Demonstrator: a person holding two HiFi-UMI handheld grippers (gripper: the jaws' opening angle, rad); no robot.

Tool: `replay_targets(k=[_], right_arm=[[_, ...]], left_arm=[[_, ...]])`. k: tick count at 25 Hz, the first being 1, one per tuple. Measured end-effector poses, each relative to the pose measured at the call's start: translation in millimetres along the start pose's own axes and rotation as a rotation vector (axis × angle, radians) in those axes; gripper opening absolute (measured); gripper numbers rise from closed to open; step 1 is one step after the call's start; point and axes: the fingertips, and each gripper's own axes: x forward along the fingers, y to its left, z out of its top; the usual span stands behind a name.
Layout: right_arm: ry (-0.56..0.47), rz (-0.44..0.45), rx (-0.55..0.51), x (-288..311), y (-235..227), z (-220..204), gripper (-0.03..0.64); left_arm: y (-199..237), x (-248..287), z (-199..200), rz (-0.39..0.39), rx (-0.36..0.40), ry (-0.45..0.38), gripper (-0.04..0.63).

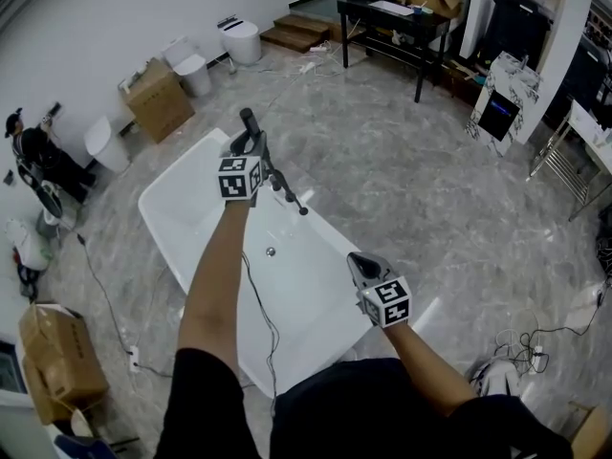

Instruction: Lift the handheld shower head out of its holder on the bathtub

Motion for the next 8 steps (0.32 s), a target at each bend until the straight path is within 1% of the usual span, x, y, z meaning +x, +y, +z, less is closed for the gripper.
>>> replay_targets(k=[8], right_arm=[[0.004, 0.036, 0.000, 17.6, 0.8, -7.2, -0.002]], left_arm=[[5.4, 19.0, -15.5, -0.004, -0.008, 0.008, 0.121]])
